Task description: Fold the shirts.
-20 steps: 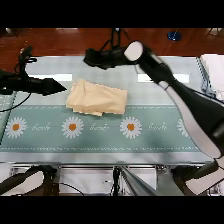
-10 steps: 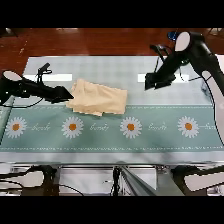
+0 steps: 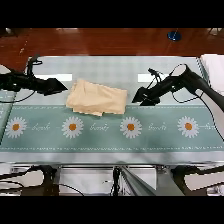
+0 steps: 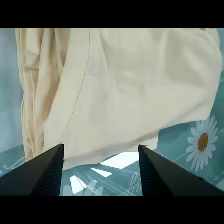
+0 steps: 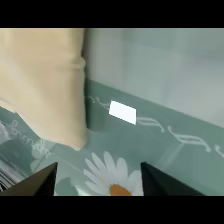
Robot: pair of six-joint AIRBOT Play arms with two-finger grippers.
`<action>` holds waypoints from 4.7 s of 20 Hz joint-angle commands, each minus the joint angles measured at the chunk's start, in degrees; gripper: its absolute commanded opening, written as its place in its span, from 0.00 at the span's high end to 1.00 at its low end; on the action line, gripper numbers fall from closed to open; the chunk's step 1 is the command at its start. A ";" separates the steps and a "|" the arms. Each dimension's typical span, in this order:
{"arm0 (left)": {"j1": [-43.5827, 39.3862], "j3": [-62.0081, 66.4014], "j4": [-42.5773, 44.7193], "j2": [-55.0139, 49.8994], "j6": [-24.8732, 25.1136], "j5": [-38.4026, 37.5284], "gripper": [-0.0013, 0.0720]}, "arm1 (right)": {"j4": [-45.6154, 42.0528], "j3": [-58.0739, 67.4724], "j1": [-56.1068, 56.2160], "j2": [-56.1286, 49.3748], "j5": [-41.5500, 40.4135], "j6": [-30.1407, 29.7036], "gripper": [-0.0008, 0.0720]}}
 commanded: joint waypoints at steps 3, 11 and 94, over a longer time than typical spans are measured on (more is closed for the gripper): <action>0.83 6.97 -0.04 6.91 -0.02 -8.17 0.26 | 9.03 -2.84 5.42 -0.87 -15.04 -0.96 0.14; 0.85 12.09 0.02 17.35 -0.02 -8.39 0.26 | 16.92 -2.82 12.83 -5.05 -25.88 -0.33 0.23; -7.08 11.93 21.00 7.85 -5.31 -1.70 0.27 | -26.08 18.18 -5.11 3.28 -5.16 -1.18 0.57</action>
